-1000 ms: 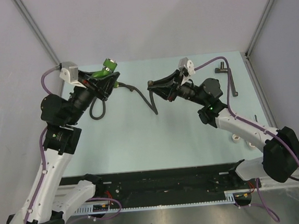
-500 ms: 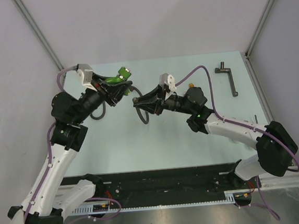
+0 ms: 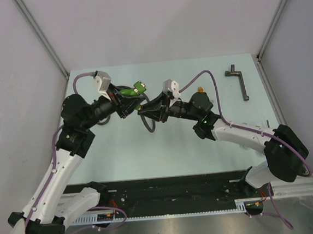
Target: Install the water faucets
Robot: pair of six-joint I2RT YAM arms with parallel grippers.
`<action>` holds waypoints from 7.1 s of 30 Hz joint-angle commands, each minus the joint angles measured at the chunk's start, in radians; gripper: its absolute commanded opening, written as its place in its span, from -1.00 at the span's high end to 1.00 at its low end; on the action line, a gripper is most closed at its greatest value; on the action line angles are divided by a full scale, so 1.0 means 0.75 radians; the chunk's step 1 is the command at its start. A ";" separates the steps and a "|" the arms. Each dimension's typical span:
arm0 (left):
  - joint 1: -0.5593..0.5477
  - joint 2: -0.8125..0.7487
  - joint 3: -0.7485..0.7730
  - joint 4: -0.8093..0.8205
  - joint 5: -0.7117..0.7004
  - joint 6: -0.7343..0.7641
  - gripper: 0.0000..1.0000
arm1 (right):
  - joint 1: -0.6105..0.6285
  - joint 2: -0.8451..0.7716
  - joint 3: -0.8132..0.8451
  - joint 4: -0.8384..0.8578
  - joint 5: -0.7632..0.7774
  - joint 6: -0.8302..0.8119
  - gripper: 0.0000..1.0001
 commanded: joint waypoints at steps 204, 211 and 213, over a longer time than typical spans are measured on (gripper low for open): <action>-0.293 -0.005 -0.090 -0.088 0.226 0.288 0.97 | -0.008 -0.351 -0.144 0.034 -0.225 -0.010 0.90; -0.293 0.025 -0.101 -0.014 0.445 0.243 0.99 | -0.059 -0.326 -0.144 0.173 -0.409 0.121 0.90; -0.293 0.035 -0.101 -0.008 0.492 0.235 1.00 | -0.072 -0.316 -0.142 0.208 -0.462 0.174 0.90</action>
